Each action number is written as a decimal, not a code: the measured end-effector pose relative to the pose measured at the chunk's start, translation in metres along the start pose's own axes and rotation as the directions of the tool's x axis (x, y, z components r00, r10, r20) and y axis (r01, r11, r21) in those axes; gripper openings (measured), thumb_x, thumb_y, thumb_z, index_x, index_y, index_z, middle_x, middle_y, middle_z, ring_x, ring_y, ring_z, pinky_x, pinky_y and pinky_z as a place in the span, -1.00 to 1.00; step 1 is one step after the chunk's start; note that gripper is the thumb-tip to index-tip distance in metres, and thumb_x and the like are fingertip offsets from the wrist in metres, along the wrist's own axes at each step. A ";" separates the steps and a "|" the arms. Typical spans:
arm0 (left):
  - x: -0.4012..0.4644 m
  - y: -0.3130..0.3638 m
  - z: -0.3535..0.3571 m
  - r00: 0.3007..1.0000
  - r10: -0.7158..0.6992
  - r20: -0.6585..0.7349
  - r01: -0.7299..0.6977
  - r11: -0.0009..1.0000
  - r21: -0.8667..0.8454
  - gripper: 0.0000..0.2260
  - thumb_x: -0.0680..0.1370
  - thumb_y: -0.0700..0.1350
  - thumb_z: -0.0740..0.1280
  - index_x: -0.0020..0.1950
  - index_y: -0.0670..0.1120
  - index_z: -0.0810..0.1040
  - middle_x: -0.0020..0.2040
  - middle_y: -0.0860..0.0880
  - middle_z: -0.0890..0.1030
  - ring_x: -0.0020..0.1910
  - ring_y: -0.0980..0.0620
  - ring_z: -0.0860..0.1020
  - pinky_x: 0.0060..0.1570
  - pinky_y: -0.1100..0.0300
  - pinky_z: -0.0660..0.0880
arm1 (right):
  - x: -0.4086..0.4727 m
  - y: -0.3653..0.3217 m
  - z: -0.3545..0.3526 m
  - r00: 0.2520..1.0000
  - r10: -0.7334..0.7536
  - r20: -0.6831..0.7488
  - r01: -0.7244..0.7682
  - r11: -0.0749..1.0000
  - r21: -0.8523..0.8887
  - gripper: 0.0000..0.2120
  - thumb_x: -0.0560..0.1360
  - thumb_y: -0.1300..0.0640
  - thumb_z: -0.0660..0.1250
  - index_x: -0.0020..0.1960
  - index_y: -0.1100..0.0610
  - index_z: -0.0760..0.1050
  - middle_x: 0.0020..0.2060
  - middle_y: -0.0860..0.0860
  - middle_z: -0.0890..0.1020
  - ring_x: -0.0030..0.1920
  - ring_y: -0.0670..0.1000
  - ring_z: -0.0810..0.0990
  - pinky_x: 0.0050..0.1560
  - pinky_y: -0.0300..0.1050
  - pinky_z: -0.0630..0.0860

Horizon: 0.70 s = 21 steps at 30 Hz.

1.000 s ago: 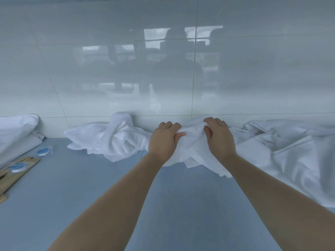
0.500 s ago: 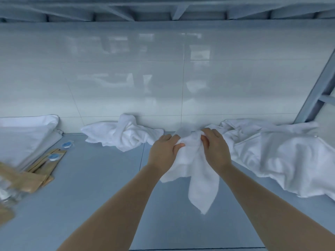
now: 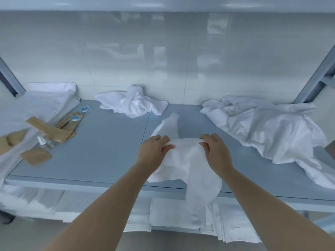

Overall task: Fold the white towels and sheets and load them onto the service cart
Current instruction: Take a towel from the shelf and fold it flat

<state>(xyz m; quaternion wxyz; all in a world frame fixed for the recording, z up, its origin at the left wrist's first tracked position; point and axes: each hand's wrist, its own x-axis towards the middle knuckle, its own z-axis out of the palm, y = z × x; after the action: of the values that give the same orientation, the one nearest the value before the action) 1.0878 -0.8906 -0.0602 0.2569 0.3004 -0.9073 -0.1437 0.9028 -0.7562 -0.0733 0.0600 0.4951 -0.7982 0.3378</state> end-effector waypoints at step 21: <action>-0.033 0.043 0.158 0.862 0.126 0.491 -0.201 0.974 0.103 -0.28 0.50 0.36 0.17 0.56 0.12 0.03 0.58 0.02 0.06 0.56 -0.02 -0.06 0.51 -0.06 -0.11 | -0.089 0.117 0.033 0.885 0.397 0.243 -0.316 0.895 -0.315 -0.42 0.53 -0.13 0.29 0.49 0.00 0.24 0.46 0.03 0.26 0.42 0.10 0.23 0.30 -0.01 0.26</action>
<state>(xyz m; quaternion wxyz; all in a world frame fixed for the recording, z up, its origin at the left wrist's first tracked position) 1.0032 -0.8202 -0.1853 0.0113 0.1957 -0.9729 -0.1224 0.8585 -0.6765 -0.1929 -0.0599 0.3714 -0.9138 0.1532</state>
